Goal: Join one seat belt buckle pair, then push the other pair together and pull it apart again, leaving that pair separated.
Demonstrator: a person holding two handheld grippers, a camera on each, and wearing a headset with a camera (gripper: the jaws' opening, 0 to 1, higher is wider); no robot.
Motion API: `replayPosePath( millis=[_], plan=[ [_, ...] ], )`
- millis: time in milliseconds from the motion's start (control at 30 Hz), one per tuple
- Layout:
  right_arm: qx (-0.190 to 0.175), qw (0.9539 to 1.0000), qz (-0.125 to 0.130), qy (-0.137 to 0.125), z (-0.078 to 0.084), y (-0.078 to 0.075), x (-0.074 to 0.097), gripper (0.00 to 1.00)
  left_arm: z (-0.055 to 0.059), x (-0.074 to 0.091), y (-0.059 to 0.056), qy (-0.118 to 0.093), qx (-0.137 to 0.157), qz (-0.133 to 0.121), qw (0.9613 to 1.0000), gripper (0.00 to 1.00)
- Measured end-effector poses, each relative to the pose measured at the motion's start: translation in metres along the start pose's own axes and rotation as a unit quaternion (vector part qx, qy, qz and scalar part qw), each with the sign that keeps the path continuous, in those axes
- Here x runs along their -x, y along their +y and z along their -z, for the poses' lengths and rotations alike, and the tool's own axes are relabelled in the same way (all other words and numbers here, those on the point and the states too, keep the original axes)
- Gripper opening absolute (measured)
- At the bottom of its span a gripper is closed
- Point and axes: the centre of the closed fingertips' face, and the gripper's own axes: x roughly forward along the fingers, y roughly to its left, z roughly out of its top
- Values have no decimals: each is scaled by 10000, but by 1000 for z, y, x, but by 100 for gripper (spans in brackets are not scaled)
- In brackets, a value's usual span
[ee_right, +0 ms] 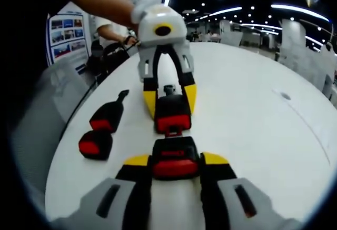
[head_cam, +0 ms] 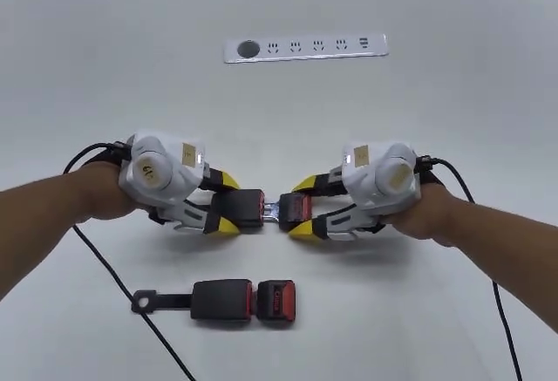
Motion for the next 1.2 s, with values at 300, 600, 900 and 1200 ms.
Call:
replayPosePath(
  millis=[300,600,900,1200],
  plan=[
    [-26,10000,18,85,-5,-2,-5,35,1,0,0,-39,3,11,10000,35],
    [-87,9998,96,162,-11,-3,-14,35,5,-1,3,-51,-15,35,10000,35],
    [-85,9993,210,307,-11,-3,-17,35,8,-2,4,-30,-19,36,10000,35],
    [-25,9987,276,438,-10,-4,-18,35,9,-3,5,-8,-54,44,10000,35]
  ],
)
